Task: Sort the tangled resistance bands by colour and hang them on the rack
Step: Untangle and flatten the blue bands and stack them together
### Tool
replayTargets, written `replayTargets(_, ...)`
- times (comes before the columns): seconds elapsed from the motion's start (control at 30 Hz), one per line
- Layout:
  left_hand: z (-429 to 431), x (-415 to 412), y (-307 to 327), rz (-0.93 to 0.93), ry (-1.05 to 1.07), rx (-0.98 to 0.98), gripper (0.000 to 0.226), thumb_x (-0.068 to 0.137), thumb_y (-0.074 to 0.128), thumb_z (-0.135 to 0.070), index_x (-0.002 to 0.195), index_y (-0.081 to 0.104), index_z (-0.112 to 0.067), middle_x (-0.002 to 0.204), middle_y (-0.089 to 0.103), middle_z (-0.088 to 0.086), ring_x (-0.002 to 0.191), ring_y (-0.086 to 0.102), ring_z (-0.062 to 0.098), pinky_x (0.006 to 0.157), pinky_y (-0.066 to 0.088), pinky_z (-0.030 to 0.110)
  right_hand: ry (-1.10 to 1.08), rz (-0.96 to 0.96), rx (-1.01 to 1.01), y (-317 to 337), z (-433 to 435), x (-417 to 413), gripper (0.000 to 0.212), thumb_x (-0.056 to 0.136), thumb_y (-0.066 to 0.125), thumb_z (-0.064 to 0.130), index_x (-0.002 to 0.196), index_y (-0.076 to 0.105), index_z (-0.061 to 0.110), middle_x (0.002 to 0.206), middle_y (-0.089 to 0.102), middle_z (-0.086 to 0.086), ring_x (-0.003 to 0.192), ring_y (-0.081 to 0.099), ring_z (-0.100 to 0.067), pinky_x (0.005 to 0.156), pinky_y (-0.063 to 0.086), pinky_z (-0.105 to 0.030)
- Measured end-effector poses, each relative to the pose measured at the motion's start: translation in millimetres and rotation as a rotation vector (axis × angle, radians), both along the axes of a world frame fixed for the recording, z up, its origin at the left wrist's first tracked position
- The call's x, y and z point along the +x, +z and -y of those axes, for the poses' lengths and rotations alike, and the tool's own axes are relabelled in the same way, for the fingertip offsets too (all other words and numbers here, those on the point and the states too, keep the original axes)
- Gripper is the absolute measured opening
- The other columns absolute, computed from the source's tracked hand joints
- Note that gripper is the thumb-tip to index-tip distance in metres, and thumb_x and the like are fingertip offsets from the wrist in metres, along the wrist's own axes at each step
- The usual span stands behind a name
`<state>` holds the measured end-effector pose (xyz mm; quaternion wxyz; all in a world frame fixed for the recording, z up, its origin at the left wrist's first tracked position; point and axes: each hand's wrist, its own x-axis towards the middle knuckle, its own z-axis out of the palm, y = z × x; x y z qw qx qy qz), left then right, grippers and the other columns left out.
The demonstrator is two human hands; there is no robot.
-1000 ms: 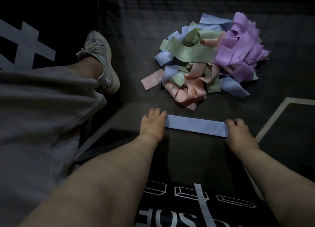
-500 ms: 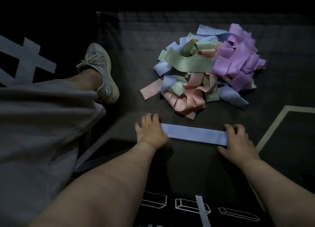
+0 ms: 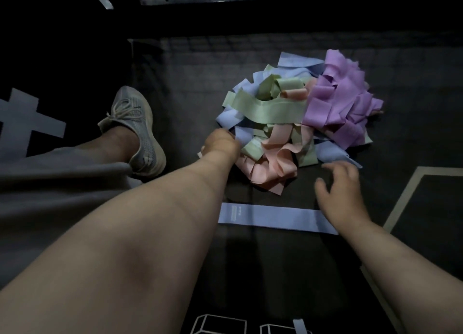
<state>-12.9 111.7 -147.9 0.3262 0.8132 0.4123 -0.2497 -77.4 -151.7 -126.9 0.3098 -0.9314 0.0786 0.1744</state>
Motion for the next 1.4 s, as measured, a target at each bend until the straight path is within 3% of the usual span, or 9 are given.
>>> replayTargets(0.23,14,27,74,0.479,0.053,-0.157,0.009,0.082,0.057,-0.027,0.079,0.058,-0.018,0.083,0.066,0.006,0.076,0.066,0.027,0.068,0.059,0.037,-0.054,0.129,0.284,35,-33,39,0.029,0.092,0.06,0.009,0.119,0.059,0.02,0.124,0.056,-0.001,0.114,0.057,-0.017,0.103,0.048,-0.037)
replayTargets(0.37,22,39,151,0.498,-0.127,-0.272,0.016,0.087,0.056,-0.008,0.072,0.061,-0.014,0.052,0.058,0.0,0.039,0.055,0.011,0.047,0.046,0.024,0.027,0.097,0.461,69,-53,54,0.055,0.088,0.07,0.013,0.138,0.048,0.022,0.131,0.057,0.002,0.12,0.057,-0.014,0.105,0.046,-0.032)
replayTargets(0.5,27,33,229,0.488,-0.318,-0.411,0.008,0.085,0.063,-0.011,0.079,0.068,-0.012,0.06,0.061,0.002,0.053,0.058,0.019,0.063,0.05,0.034,0.195,0.159,0.568,122,-70,63,0.082,0.082,0.079,0.031,0.151,0.035,0.03,0.147,0.046,0.002,0.131,0.047,-0.009,0.106,0.04,-0.023)
replayTargets(0.63,32,14,281,0.58,-0.377,-0.632,0.013,0.089,0.071,-0.024,0.079,0.073,-0.015,0.078,0.066,0.009,0.073,0.061,0.027,0.073,0.05,0.043,0.114,0.266,0.601,178,-76,65,0.013,0.097,0.062,0.02,0.105,0.059,0.028,0.094,0.067,0.011,0.087,0.061,-0.002,0.075,0.048,-0.019)
replayTargets(0.7,32,4,298,0.685,-0.295,-0.717,0.032,0.1,0.058,-0.038,0.084,0.073,-0.015,0.08,0.07,0.007,0.075,0.064,0.027,0.074,0.051,0.04,-0.01,0.304,0.662,203,-74,66,0.012,0.098,0.058,0.016,0.091,0.064,0.023,0.08,0.066,0.011,0.078,0.06,-0.005,0.068,0.047,-0.018)
replayTargets(0.83,29,-19,302,0.774,-0.026,-0.851,0.057,0.087,0.043,-0.052,0.121,0.066,-0.013,0.119,0.07,0.012,0.1,0.063,0.024,0.09,0.04,0.042,-0.241,0.076,1.083,266,-63,59,0.022,0.099,0.046,0.007,0.098,0.067,0.013,0.09,0.075,-0.008,0.085,0.07,-0.025,0.074,0.057,-0.039)
replayTargets(1.0,38,-71,302,0.73,-0.311,-0.886,0.046,0.083,0.058,-0.026,0.113,0.066,0.008,0.111,0.069,0.023,0.103,0.064,0.031,0.099,0.047,0.044,-0.188,-0.155,1.433,326,-42,43,0.033,0.105,0.033,0.017,0.108,0.062,0.002,0.108,0.07,-0.018,0.101,0.068,-0.033,0.078,0.061,-0.04)
replayTargets(1.23,24,-106,325,0.733,-0.252,-0.936,0.011,0.085,0.073,-0.012,0.089,0.063,-0.009,0.082,0.063,0.011,0.066,0.059,0.022,0.059,0.049,0.03,-0.235,-0.141,1.563,356,-9,25,0.029,0.104,0.042,0.027,0.122,0.055,0.009,0.124,0.066,-0.022,0.113,0.067,-0.035,0.094,0.054,-0.053)
replayTargets(1.4,12,-119,343,0.827,-0.178,-0.869,0.011,0.085,0.067,0.001,0.093,0.067,-0.005,0.081,0.065,0.01,0.064,0.061,0.019,0.057,0.053,0.026,-0.267,-0.105,1.547,357,12,13,0.033,0.104,0.042,0.027,0.102,0.07,0.01,0.107,0.072,-0.013,0.102,0.072,-0.029,0.089,0.057,-0.053)
